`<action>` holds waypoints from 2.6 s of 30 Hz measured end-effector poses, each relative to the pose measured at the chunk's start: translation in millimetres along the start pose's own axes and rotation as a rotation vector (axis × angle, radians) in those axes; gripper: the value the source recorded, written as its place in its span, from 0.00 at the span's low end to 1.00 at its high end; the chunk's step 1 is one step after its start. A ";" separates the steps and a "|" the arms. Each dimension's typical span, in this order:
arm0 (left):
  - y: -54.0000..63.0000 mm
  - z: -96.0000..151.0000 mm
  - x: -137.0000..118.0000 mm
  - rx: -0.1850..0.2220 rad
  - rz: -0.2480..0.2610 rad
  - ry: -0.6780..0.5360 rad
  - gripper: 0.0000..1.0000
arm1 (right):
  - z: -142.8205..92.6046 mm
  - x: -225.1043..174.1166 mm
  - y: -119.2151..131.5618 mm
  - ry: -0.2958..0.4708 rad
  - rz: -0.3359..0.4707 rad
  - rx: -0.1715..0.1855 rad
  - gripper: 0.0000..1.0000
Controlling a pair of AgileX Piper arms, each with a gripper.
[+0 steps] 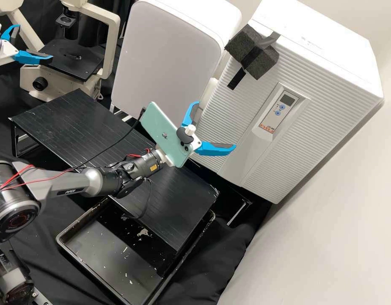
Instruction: Open the incubator door
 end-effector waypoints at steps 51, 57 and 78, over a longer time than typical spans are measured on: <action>0.0 0.0 0.0 0.000 0.000 0.000 1.00 | -16.3 29.6 6.5 -0.005 0.042 -0.047 0.00; 0.0 0.0 0.0 0.000 0.000 0.000 1.00 | -15.4 29.7 7.7 -0.006 0.044 -0.048 0.00; 0.0 0.0 0.0 0.000 0.000 0.000 1.00 | -23.0 25.7 9.5 -0.010 -0.014 -0.029 0.00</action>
